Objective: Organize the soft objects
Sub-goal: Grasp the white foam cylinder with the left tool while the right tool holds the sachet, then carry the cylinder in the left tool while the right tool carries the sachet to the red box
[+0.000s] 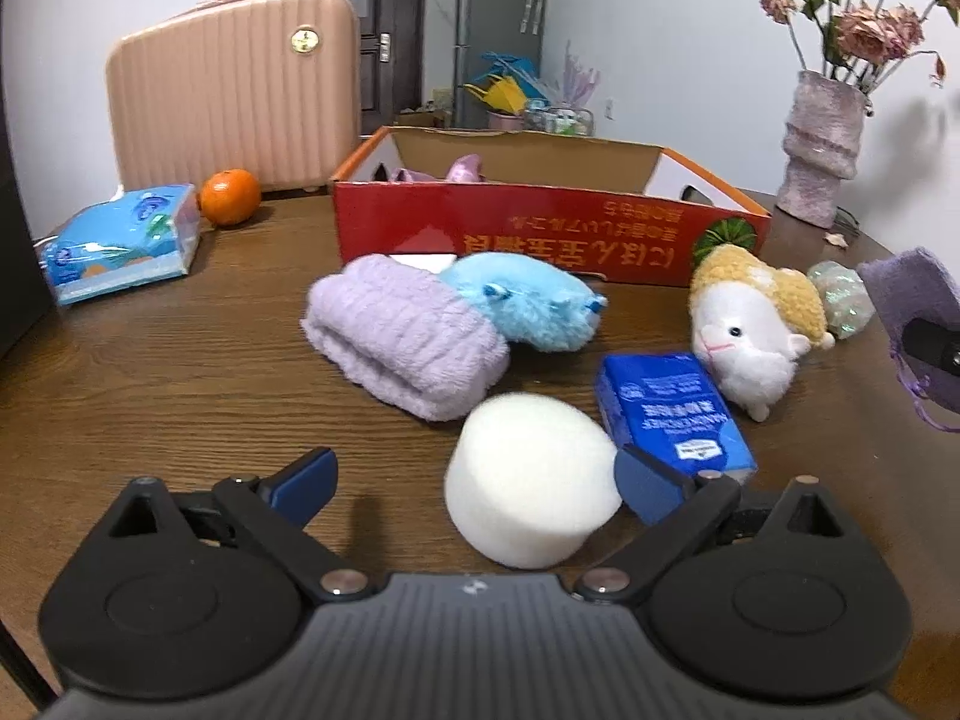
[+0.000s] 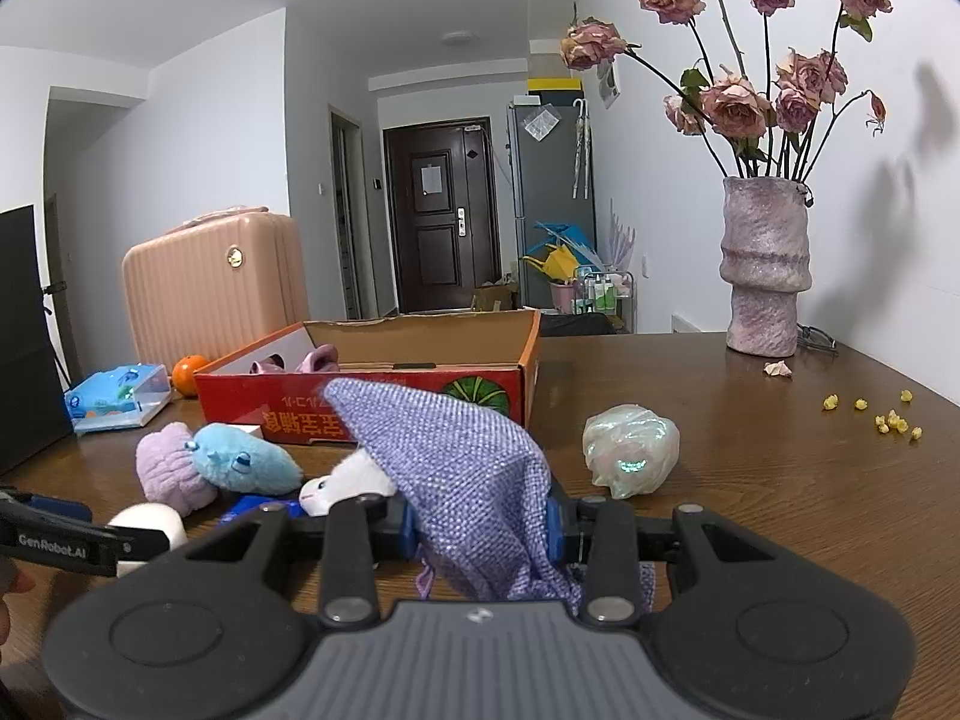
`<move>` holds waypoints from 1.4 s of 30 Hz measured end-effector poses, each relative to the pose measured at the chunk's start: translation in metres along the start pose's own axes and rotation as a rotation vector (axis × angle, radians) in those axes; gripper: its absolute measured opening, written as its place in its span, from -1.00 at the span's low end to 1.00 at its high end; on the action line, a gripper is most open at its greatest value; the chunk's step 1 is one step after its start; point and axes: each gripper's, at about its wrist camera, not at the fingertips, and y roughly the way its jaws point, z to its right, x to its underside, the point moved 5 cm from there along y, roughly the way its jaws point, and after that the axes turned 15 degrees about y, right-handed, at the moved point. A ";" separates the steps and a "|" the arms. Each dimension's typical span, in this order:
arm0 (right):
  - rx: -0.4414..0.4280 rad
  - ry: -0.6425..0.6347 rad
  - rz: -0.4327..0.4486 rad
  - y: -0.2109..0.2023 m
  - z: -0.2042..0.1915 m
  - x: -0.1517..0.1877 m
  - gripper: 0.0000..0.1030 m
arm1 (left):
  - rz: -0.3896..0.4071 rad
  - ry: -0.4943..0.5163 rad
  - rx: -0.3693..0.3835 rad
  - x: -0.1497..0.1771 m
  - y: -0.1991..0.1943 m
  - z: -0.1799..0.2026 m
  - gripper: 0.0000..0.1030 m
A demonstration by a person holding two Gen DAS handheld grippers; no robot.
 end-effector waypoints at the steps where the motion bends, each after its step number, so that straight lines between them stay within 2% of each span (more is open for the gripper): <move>1: 0.000 0.000 -0.001 0.000 0.000 0.000 -0.29 | 0.002 0.003 0.017 0.000 0.000 0.002 0.72; 2: 0.000 0.000 -0.001 0.000 0.000 0.000 -0.29 | 0.003 0.007 0.034 0.000 0.000 0.004 0.62; 4: 0.000 0.000 0.000 0.000 0.000 0.000 -0.29 | -0.020 0.027 0.048 0.001 0.004 0.008 -0.01; 8: 0.000 0.001 0.004 -0.001 0.000 -0.001 -0.29 | -0.029 0.029 0.077 0.003 0.005 0.011 -0.41; 26: -0.007 -0.002 0.020 -0.003 -0.001 -0.002 -0.29 | 0.057 0.004 0.021 -0.003 -0.014 0.002 -0.43; 32: -0.010 0.005 -0.002 0.003 0.000 -0.001 -0.29 | 0.102 -0.005 0.024 -0.007 -0.027 0.004 -0.43; 42: -0.007 -0.016 0.038 0.000 -0.008 -0.007 -0.29 | 0.160 -0.050 0.016 -0.020 -0.044 -0.007 -0.43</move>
